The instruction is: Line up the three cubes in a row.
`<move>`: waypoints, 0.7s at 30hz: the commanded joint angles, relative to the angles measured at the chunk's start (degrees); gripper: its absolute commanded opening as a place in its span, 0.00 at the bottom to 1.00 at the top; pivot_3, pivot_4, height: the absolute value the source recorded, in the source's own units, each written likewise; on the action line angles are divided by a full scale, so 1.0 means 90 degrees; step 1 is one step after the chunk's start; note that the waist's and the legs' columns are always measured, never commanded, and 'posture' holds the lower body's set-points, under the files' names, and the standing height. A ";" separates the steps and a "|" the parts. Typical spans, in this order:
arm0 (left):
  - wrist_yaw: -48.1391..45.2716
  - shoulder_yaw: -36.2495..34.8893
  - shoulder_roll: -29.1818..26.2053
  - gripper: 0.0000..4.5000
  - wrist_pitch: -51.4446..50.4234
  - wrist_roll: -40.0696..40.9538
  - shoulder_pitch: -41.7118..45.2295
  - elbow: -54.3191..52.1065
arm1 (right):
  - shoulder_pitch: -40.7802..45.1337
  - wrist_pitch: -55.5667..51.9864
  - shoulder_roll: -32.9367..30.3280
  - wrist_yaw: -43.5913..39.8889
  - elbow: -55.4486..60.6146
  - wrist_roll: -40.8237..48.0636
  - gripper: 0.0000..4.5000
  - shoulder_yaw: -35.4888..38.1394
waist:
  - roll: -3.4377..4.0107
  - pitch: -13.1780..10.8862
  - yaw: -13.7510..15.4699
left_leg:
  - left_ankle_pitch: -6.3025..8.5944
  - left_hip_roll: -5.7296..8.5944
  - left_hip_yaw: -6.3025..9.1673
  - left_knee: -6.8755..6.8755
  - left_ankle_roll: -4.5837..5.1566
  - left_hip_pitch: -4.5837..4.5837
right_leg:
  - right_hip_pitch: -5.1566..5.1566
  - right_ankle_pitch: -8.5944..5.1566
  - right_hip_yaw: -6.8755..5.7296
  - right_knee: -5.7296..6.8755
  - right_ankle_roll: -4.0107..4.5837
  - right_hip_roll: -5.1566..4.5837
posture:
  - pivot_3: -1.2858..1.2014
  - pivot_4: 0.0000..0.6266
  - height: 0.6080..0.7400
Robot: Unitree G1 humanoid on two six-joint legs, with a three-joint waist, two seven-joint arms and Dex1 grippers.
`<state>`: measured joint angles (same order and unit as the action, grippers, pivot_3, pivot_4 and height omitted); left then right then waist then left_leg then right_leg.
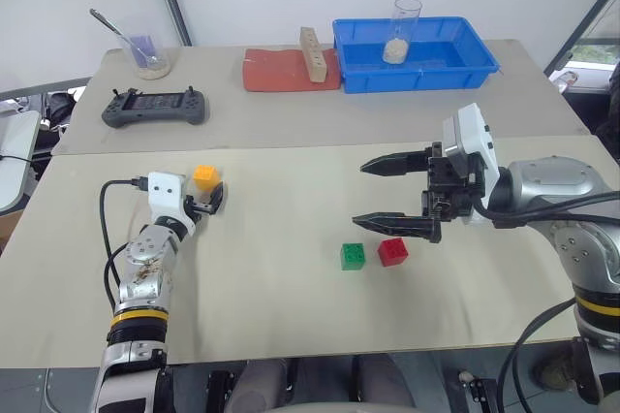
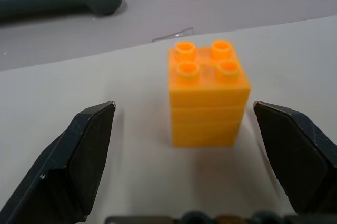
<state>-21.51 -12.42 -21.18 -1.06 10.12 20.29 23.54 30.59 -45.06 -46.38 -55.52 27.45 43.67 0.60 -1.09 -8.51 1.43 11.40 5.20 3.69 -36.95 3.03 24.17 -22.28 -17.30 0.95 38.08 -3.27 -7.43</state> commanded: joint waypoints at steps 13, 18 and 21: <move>-0.0352 0.0100 -0.0101 0.29 0.0293 -0.0037 0.0107 0.0009 | 0.0061 -0.0058 -0.0054 0.0225 0.0239 0.0152 1.00 0.0205 | 0.0000 0.0000 -0.0020 | 0.0000 0.0000 0.0000 0.0000 0.0000 0.0001 | 0.0000 0.0000 0.0000 0.0000 0.0000 0.0000 | 0.52 0.24 1.00; -0.1992 0.0851 -0.0447 0.29 0.0066 0.0301 -0.0580 -0.1521 | -0.0152 0.0129 -0.0307 0.0018 0.0267 -0.0042 1.00 0.0255 | -0.0001 0.0000 -0.0054 | 0.0001 0.0000 0.0000 0.0001 0.0001 0.0007 | -0.0003 0.0000 0.0002 -0.0002 0.0000 -0.0002 | 0.52 0.24 1.00; -0.3421 0.1407 -0.1021 0.29 -0.0158 0.0692 -0.1006 -0.2495 | -0.0522 0.0369 -0.0627 -0.0277 0.0310 -0.0187 1.00 0.0382 | 0.0000 0.0000 -0.0074 | 0.0003 0.0000 0.0001 0.0003 0.0003 0.0011 | -0.0006 0.0000 0.0002 -0.0007 0.0001 -0.0004 | 0.52 0.24 1.00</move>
<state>-45.80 -1.18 -28.21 -2.01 13.85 11.59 6.44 26.45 -43.87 -50.89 -56.52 28.75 42.60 1.35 -1.09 -8.51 0.76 11.43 5.19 3.69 -36.89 3.06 24.26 -22.34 -17.30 1.00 38.01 -3.26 -7.47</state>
